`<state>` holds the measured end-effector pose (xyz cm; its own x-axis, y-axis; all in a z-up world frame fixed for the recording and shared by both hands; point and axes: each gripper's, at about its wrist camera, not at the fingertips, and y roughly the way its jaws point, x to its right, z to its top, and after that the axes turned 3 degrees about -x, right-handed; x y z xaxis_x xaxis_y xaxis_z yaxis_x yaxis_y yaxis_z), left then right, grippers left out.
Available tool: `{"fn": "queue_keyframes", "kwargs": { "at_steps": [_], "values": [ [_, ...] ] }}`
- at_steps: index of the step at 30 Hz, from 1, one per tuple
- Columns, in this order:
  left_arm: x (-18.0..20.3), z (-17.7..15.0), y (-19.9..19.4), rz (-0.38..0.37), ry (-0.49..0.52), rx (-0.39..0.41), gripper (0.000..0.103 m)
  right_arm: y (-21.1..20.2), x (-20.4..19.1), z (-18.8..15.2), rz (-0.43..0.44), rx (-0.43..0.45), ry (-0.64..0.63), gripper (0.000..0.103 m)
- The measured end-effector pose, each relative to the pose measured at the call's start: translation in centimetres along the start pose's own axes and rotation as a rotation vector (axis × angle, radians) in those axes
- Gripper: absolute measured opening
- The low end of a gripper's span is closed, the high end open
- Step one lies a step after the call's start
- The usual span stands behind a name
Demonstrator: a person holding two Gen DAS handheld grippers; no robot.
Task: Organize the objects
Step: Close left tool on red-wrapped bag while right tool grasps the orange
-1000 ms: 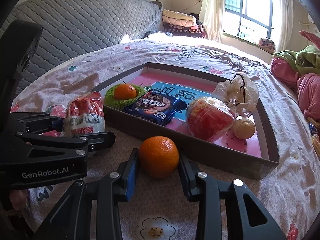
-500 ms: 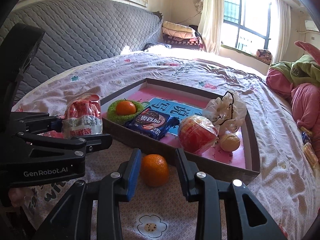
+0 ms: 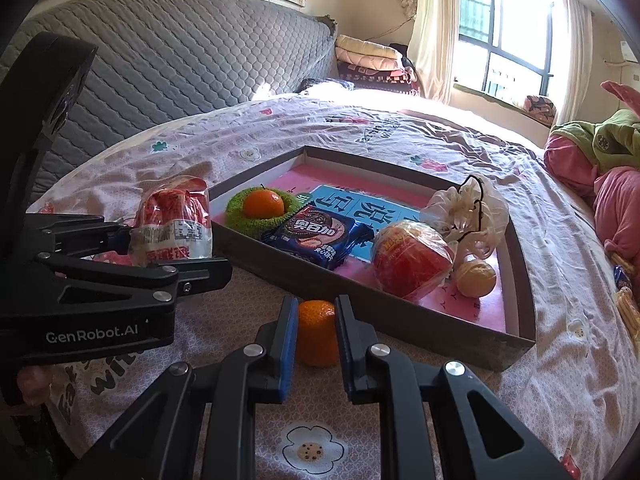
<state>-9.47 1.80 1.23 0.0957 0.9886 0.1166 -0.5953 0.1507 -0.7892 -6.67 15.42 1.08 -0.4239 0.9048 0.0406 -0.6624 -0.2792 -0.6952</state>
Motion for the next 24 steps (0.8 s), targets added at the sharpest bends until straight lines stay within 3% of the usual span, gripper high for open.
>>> {"fn": "queue_keyframes", "kwargs": {
  "at_steps": [15,24],
  "values": [
    [-0.06,0.06,-0.15,0.0,-0.002,0.005,0.057,0.24,-0.03,-0.1,0.004,-0.005,-0.012,0.019],
    [-0.08,0.08,-0.04,0.0,-0.003,-0.002,0.057,-0.17,0.49,-0.02,0.023,0.004,0.01,0.01]
  ]
}}
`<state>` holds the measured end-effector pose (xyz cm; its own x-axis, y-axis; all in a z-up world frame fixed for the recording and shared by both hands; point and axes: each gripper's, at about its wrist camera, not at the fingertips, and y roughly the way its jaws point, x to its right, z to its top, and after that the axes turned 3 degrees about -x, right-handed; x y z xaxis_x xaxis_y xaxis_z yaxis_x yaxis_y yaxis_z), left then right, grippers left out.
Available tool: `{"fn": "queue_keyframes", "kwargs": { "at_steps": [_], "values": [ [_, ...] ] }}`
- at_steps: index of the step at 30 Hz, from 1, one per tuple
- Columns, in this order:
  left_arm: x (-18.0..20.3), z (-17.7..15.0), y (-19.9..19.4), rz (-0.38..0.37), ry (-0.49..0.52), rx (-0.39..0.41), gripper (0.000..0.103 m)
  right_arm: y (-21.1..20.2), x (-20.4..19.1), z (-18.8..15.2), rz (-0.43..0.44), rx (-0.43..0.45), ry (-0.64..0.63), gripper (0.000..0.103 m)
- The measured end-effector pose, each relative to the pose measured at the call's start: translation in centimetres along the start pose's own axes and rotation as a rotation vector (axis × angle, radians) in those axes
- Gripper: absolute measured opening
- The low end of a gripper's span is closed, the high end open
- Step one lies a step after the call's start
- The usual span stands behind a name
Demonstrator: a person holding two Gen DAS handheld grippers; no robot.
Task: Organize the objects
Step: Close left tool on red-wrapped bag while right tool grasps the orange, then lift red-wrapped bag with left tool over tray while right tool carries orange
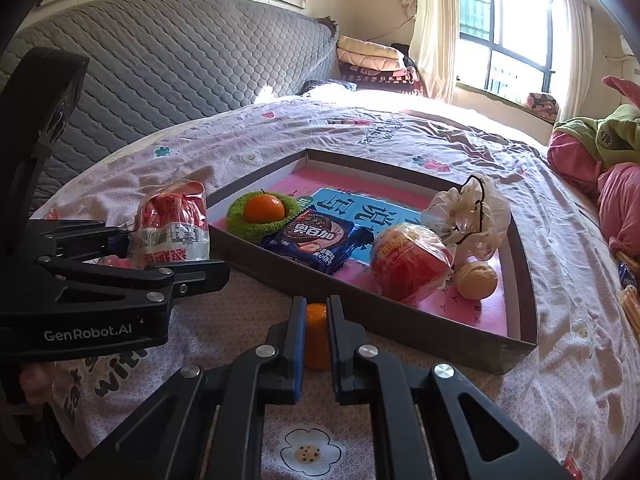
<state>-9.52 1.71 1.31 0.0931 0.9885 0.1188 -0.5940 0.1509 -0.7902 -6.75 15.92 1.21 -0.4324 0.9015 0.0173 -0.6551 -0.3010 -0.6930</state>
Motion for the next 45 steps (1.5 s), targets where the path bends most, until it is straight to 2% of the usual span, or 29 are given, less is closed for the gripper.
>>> {"fn": "queue_keyframes", "kwargs": {
  "at_steps": [6,7,8,10,11,18,20,22,28,32,45],
  "values": [
    [0.1,0.0,0.0,-0.003,0.003,-0.001,0.057,0.0,-0.2,0.0,0.006,0.003,-0.009,0.012],
    [0.0,0.0,0.0,-0.004,0.001,-0.001,0.057,0.1,-0.2,0.0,0.004,0.001,-0.008,0.018],
    [0.0,0.0,0.0,-0.005,0.0,-0.001,0.057,0.2,-0.2,-0.1,0.004,-0.005,-0.007,0.032],
    [0.0,0.0,0.0,-0.003,0.0,-0.001,0.057,0.5,-0.1,-0.2,-0.015,-0.02,-0.001,0.053],
    [-0.1,-0.1,0.0,-0.006,-0.001,-0.001,0.057,0.8,-0.1,-0.2,-0.022,-0.036,0.003,0.057],
    [0.0,-0.1,0.0,-0.009,-0.001,-0.004,0.057,1.8,1.0,-0.6,-0.029,-0.077,0.045,0.057],
    [0.0,-0.1,0.0,-0.009,-0.002,-0.003,0.057,2.0,1.2,-0.8,-0.037,-0.086,0.049,0.046],
    [0.1,0.0,0.0,-0.009,-0.001,-0.003,0.057,1.7,1.4,-0.7,-0.034,-0.067,0.056,0.04],
    [0.2,0.1,-0.2,-0.01,0.001,0.004,0.057,1.2,1.5,-0.5,-0.024,-0.052,0.059,0.039],
    [0.4,0.3,-0.5,-0.006,0.006,0.015,0.057,0.2,1.5,0.0,-0.026,-0.011,0.058,0.039],
    [1.7,1.8,-1.8,-0.004,0.04,0.059,0.057,-2.4,2.4,1.3,-0.07,0.069,0.07,0.039]
  ]
}}
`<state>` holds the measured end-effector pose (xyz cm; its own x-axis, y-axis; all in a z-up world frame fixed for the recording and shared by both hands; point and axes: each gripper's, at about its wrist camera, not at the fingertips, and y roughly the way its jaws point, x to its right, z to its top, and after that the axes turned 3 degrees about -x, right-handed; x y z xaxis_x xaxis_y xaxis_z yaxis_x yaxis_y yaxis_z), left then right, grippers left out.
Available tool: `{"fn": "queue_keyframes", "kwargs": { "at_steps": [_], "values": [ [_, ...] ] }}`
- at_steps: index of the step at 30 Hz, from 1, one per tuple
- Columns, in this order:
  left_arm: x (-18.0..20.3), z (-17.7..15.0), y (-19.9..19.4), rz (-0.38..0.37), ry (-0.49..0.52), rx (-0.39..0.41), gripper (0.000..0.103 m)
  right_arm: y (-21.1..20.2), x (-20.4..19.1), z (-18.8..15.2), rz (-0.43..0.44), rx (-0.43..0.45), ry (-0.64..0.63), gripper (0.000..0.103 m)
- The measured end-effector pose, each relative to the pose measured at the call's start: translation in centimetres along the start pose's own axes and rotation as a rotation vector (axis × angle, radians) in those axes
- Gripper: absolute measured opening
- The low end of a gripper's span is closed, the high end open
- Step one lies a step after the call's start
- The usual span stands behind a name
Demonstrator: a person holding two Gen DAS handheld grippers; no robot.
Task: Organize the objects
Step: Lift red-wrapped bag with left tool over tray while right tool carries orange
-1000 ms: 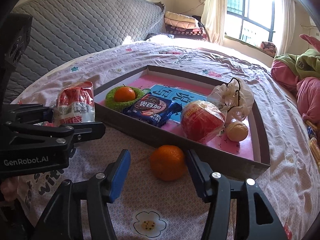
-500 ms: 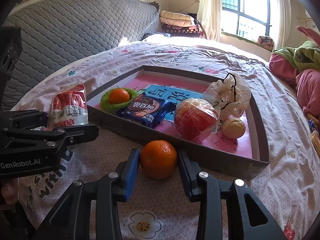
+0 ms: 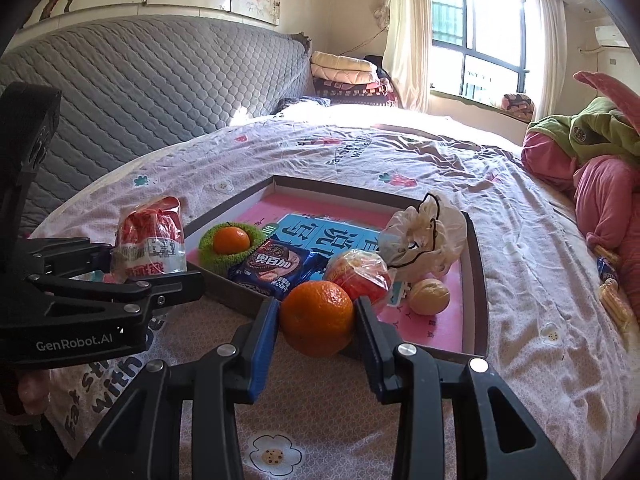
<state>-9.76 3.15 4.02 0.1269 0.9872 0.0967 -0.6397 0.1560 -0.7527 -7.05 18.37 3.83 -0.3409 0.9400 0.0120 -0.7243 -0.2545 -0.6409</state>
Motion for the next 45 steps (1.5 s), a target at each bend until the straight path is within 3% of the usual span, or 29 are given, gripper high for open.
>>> {"fn": "queue_keyframes", "kwargs": {
  "at_steps": [20,45],
  "values": [
    [-0.5,3.2,0.9,-0.001,0.021,0.034,0.057,-1.9,3.8,2.6,-0.072,0.064,0.059,0.039],
    [-4.8,9.0,2.3,0.05,-0.016,0.091,0.057,0.4,6.9,4.9,-0.13,0.073,0.064,0.039]
  ]
}}
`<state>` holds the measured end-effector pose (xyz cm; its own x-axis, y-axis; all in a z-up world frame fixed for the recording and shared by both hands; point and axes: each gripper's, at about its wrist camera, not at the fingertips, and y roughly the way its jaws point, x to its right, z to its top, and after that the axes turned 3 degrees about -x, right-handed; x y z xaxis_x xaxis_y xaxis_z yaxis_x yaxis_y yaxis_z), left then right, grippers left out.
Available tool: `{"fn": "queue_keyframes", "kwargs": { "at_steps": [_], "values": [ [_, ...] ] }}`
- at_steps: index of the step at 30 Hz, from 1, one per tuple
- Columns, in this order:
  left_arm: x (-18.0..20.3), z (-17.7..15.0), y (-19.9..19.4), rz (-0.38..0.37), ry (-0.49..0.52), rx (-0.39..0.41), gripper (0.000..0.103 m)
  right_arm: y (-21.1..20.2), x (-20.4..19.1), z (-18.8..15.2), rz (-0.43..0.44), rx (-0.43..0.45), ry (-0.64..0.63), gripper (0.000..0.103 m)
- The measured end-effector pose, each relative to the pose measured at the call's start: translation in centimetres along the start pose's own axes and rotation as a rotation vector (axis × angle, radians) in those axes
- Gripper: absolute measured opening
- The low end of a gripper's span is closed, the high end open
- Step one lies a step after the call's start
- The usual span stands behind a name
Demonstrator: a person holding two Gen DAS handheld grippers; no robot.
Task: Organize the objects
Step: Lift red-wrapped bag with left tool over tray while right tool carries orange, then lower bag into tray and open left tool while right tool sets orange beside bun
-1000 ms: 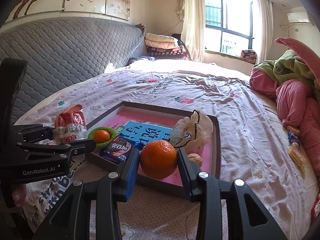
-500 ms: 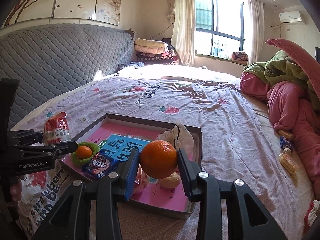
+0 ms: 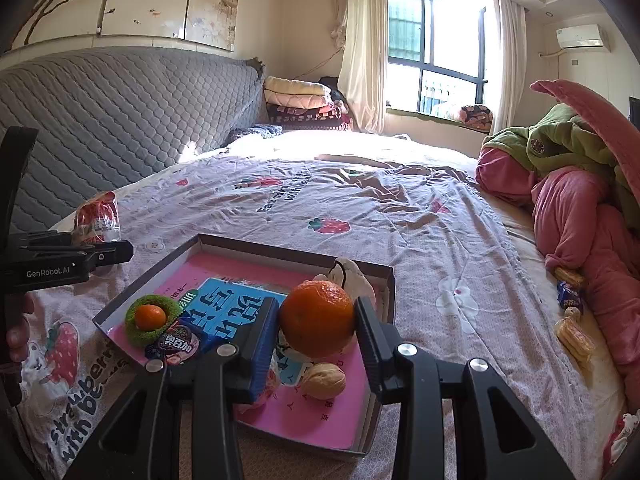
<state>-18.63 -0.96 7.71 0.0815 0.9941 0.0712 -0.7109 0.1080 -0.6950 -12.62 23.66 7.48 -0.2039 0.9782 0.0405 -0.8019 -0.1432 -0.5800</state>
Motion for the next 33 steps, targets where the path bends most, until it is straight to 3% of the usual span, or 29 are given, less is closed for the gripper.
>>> {"fn": "queue_keyframes", "kwargs": {
  "at_steps": [16,33],
  "values": [
    [2.7,-2.7,2.8,-0.024,0.069,-0.07,0.057,1.6,0.7,-1.5,-0.002,-0.064,0.014,0.039],
    [6.0,-4.9,3.5,-0.06,0.142,-0.082,0.057,2.1,0.3,-4.6,0.027,-0.164,0.038,0.039]
  ]
}}
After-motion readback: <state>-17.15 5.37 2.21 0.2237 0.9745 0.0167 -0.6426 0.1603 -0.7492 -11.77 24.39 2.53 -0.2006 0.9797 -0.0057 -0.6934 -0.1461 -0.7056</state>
